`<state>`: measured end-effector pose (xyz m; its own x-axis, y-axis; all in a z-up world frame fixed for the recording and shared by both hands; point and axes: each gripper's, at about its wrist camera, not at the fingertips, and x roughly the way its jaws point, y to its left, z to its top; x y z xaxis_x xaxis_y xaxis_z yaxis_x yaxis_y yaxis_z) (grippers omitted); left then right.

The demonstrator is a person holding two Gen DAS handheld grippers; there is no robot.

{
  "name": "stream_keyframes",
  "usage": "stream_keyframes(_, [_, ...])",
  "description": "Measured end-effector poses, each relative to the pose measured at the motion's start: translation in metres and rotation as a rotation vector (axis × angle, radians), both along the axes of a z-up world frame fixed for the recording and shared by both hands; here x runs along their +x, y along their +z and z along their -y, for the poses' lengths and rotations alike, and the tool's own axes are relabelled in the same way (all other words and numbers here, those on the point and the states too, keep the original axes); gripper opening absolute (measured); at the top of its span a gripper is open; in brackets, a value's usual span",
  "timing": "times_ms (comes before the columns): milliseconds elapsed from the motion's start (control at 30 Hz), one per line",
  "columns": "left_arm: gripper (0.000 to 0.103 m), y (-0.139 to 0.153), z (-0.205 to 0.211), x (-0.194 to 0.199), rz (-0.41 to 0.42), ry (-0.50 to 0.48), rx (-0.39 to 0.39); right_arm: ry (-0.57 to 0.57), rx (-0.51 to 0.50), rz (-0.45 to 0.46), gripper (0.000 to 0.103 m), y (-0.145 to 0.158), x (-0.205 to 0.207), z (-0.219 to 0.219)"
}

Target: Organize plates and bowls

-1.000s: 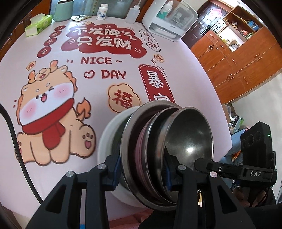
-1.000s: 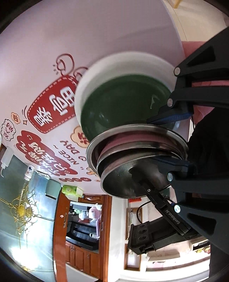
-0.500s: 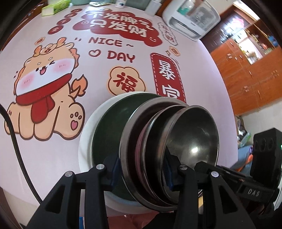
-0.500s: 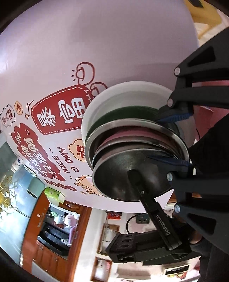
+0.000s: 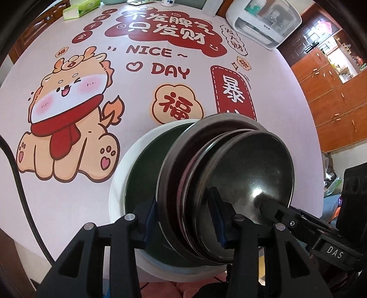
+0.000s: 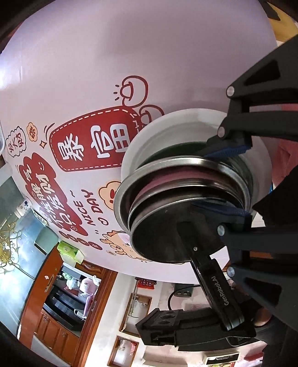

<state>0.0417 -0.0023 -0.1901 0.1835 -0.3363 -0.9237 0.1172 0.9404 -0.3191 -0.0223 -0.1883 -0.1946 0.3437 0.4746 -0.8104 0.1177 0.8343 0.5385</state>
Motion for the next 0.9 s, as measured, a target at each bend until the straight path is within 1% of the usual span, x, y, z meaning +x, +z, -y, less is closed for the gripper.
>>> stream_keyframes(200, [0.041, 0.006, 0.001, 0.000, 0.025, -0.053, 0.026, -0.055, -0.061, 0.031, 0.038, 0.007, -0.009, -0.005])
stream_keyframes(233, [0.041, 0.007, 0.000, 0.000, 0.033, -0.057, 0.034, -0.066, -0.073, 0.041, 0.043, 0.008, -0.011, -0.006])
stream_keyframes(367, [0.041, 0.008, -0.003, -0.002, 0.046, -0.089, 0.043, -0.108, -0.119, 0.083, 0.054, 0.016, -0.016, -0.011])
stream_keyframes(400, [0.041, 0.009, -0.004, -0.003, 0.053, -0.096, 0.042, -0.118, -0.132, 0.092, 0.059, 0.018, -0.017, -0.012])
stream_keyframes(433, [0.041, 0.011, -0.005, -0.005, 0.064, -0.103, 0.042, -0.127, -0.142, 0.100, 0.064, 0.020, -0.019, -0.012])
stream_keyframes(500, [0.041, 0.016, -0.008, -0.008, 0.090, -0.112, 0.035, -0.148, -0.163, 0.121, 0.070, 0.024, -0.024, -0.014])
stream_keyframes(700, [0.041, 0.032, -0.025, -0.025, 0.147, -0.111, 0.012, -0.202, -0.197, 0.168, 0.072, 0.036, -0.040, -0.023])
stream_keyframes(733, [0.041, 0.037, -0.029, -0.029, 0.167, -0.111, 0.007, -0.204, -0.201, 0.179, 0.074, 0.039, -0.041, -0.026])
stream_keyframes(767, [0.041, 0.041, -0.032, -0.032, 0.181, -0.110, 0.003, -0.206, -0.209, 0.191, 0.078, 0.041, -0.044, -0.029])
stream_keyframes(833, [0.041, 0.048, -0.039, -0.039, 0.205, -0.103, 0.007, -0.209, -0.233, 0.216, 0.082, 0.047, -0.050, -0.037])
stream_keyframes(900, [0.042, 0.055, -0.047, -0.046, 0.227, -0.094, -0.003, -0.200, -0.246, 0.243, 0.083, 0.052, -0.056, -0.046])
